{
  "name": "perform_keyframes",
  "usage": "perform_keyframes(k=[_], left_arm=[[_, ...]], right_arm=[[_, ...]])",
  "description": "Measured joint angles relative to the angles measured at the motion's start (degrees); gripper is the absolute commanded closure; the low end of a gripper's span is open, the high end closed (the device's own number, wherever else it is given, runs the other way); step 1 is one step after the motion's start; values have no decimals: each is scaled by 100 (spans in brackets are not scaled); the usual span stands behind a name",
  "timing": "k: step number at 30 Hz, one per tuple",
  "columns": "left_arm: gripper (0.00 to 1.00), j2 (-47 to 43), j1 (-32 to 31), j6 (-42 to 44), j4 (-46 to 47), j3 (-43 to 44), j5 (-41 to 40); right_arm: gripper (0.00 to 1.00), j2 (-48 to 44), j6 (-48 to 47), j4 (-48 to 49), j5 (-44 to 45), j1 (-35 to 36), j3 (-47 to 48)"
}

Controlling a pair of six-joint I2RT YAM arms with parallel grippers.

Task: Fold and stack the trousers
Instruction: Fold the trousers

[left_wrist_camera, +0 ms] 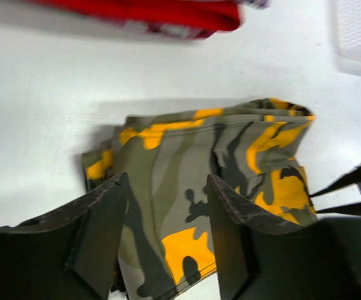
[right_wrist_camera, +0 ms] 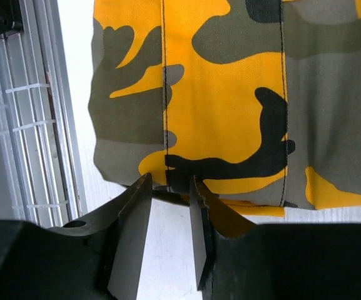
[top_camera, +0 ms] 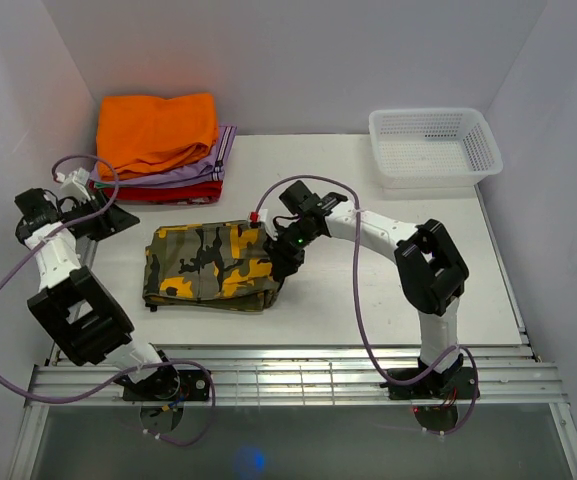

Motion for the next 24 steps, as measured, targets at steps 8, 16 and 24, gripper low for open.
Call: perform_keyframes(k=[8, 16, 24], left_arm=[[60, 227, -695, -424, 566, -168, 1029], [64, 2361, -997, -1969, 2022, -680, 1084], [47, 3246, -981, -2509, 1939, 219, 1587]], right_arm=[[68, 494, -177, 15, -179, -22, 2], [76, 896, -319, 35, -256, -39, 15], [60, 835, -481, 59, -326, -35, -46]])
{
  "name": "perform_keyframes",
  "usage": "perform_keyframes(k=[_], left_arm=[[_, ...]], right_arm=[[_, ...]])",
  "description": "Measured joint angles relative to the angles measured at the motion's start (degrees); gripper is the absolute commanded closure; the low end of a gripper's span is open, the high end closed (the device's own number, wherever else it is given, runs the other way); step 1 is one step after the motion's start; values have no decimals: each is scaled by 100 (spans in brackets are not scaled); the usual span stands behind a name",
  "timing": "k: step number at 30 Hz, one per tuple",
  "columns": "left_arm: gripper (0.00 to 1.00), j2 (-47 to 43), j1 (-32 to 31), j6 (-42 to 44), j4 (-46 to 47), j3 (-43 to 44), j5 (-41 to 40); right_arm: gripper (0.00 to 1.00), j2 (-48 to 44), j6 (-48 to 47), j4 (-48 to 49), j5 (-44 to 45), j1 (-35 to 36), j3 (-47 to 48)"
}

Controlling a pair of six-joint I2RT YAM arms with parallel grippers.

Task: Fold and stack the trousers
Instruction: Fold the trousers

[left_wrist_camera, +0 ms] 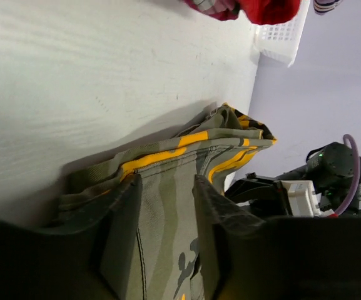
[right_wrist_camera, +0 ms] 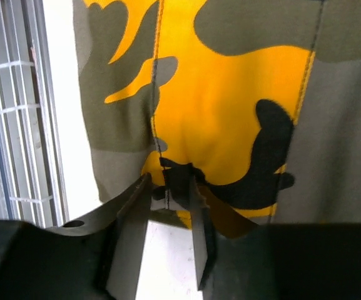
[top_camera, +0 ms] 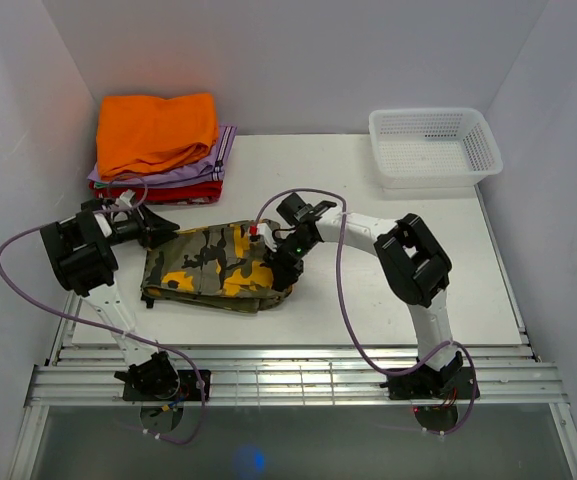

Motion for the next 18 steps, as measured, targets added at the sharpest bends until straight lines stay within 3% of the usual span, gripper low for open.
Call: perform_keyframes(k=[1, 4, 12, 18], left_arm=[[43, -17, -4, 179, -179, 142, 0], [38, -129, 7, 894, -850, 560, -37], [37, -1235, 229, 3989, -3936, 918, 72], [40, -1403, 431, 5615, -5152, -339, -13]], right_arm=[[50, -72, -17, -15, 7, 7, -50], [33, -308, 0, -181, 55, -2, -101], [34, -702, 531, -229, -459, -466, 870], [34, -131, 1493, 496, -990, -778, 1766]])
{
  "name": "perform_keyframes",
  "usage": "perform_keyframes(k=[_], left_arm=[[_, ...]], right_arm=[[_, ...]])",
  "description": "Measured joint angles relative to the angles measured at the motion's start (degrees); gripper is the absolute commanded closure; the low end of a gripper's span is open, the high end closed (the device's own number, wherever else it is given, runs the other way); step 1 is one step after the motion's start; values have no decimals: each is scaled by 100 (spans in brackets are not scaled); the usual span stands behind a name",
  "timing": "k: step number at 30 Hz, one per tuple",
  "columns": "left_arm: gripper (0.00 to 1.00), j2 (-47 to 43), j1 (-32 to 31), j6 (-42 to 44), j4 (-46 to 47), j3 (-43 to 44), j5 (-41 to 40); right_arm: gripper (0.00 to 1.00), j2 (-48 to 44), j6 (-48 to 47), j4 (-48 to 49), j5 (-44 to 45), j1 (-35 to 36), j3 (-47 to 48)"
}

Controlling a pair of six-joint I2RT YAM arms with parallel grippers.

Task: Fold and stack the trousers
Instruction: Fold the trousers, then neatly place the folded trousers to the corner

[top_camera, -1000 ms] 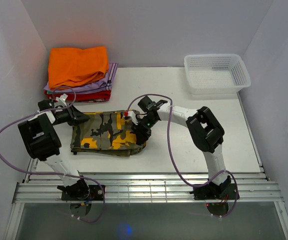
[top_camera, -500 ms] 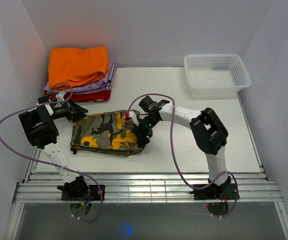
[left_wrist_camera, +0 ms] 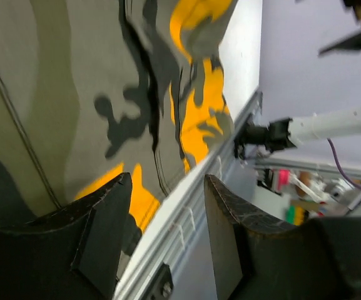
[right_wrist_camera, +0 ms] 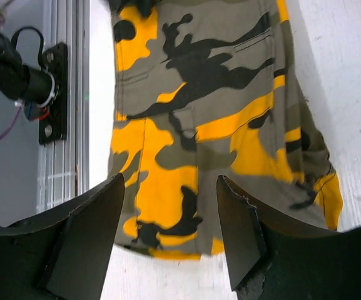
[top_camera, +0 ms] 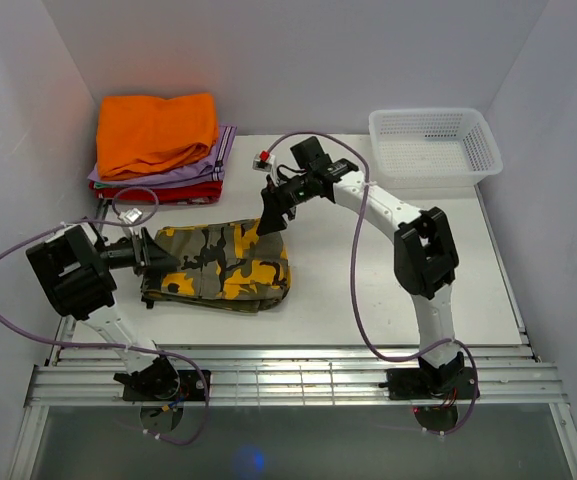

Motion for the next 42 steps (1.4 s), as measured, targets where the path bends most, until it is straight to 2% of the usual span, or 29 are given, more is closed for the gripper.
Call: perform_keyframes(k=[4, 7, 10, 15, 19, 22, 26, 32, 37, 40, 42], left_arm=[[41, 166, 68, 144, -94, -601, -361], [43, 540, 286, -116, 214, -614, -645], [43, 966, 444, -549, 459, -599, -765], [43, 1126, 463, -1115, 483, -420, -839], [40, 1126, 461, -1198, 450, -155, -914], [40, 1117, 463, -949, 264, 249, -918], [39, 992, 487, -564, 81, 691, -905], [42, 691, 516, -35, -363, 649, -922], [43, 857, 522, -140, -175, 297, -1165], [43, 1161, 522, -514, 142, 280, -1239], [43, 1311, 522, -817, 223, 284, -1187]], right_arm=[[34, 955, 850, 737, -232, -52, 387], [34, 1762, 1401, 1141, -256, -109, 428], [34, 2190, 1891, 1436, -780, -247, 426], [34, 2184, 2208, 1554, -817, -391, 378], [33, 2022, 2162, 1484, -780, -503, 262], [33, 1714, 1932, 1241, -566, -601, 168], [34, 866, 1722, 997, -481, -616, -219], [38, -155, 1556, 1040, -710, 188, -1012], [43, 238, 1283, 839, -872, 894, -1840], [47, 748, 1272, 763, -1182, 802, -2081], [50, 778, 1276, 688, -1246, 632, -2081]])
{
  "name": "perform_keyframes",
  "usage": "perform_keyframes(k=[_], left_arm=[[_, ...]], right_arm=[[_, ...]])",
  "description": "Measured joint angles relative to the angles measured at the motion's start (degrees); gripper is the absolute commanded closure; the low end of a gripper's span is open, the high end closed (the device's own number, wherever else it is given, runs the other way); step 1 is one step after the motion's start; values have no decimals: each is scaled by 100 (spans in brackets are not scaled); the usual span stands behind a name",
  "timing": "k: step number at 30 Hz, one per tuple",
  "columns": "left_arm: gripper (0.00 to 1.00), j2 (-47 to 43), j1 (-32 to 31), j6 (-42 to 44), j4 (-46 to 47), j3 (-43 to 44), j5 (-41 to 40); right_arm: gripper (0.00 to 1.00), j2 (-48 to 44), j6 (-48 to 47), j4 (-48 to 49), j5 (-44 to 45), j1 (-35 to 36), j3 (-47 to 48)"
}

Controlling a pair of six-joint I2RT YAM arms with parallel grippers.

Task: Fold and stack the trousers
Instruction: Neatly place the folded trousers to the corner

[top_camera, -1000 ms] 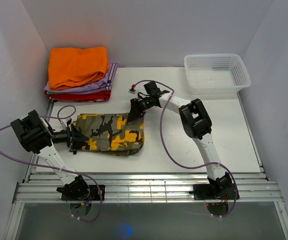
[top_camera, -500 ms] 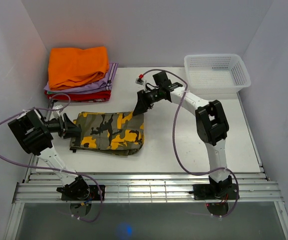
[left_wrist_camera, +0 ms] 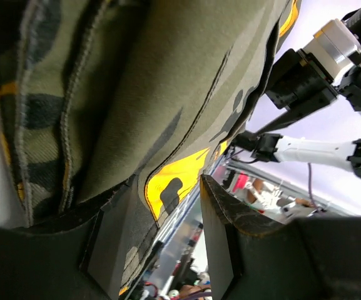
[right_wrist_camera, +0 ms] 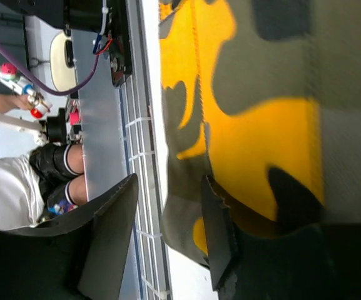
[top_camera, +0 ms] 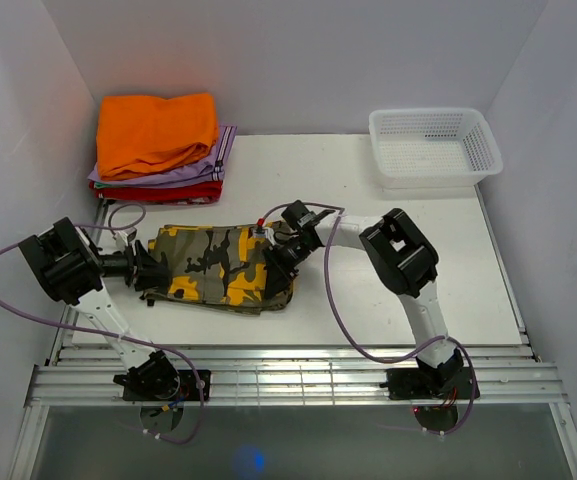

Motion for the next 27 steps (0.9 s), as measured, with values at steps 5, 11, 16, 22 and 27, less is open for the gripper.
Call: perform_keyframes(k=[5, 11, 16, 22, 27], left_arm=[[43, 33, -90, -514, 127, 109, 20], [42, -131, -739, -885, 566, 164, 28], [39, -409, -1438, -1139, 1121, 166, 70], [24, -1106, -1541, -1414, 1458, 422, 125], [2, -2765, -951, -1965, 2057, 638, 52]], right_arm=[[54, -42, 44, -105, 85, -494, -103], [55, -828, -343, -299, 1043, -1178, -841], [43, -1945, -1071, -549, 2546, -1340, -1563], [8, -3355, -1764, -527, 3751, -1130, -1252], [14, -3517, -2481, 72, 5071, -20, -262]])
